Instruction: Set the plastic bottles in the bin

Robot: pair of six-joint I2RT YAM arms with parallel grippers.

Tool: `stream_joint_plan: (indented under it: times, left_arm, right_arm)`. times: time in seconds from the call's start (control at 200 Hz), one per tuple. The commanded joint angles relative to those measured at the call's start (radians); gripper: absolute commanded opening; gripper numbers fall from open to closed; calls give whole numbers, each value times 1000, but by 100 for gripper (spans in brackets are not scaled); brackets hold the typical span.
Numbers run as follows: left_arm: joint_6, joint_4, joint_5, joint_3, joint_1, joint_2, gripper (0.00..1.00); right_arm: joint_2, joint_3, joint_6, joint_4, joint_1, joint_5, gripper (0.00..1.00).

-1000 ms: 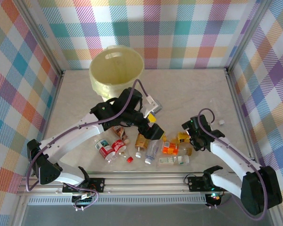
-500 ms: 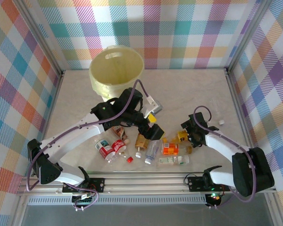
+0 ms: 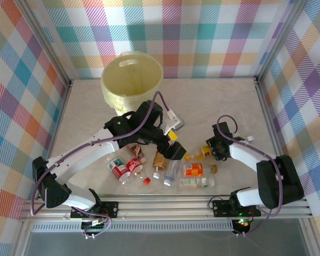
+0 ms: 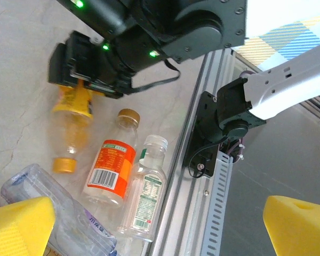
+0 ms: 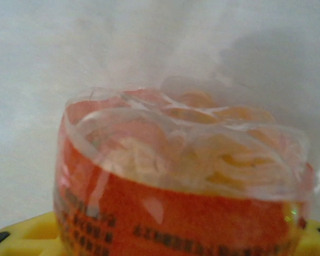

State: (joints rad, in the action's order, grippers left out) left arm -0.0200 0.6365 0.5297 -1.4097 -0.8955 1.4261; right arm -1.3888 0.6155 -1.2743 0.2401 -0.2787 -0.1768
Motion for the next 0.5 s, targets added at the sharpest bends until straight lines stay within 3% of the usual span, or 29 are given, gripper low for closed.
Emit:
stream_joint_plan:
  times: [0.0,0.495]
  left_arm:
    - [-20,24,-2,1,-16,8,100]
    - [-2,18,-36,1,-17,58,100]
  right_arm:
    - [-40,20,35,-110,15,-25,51]
    - [24,170,224,-44,25,-87,47]
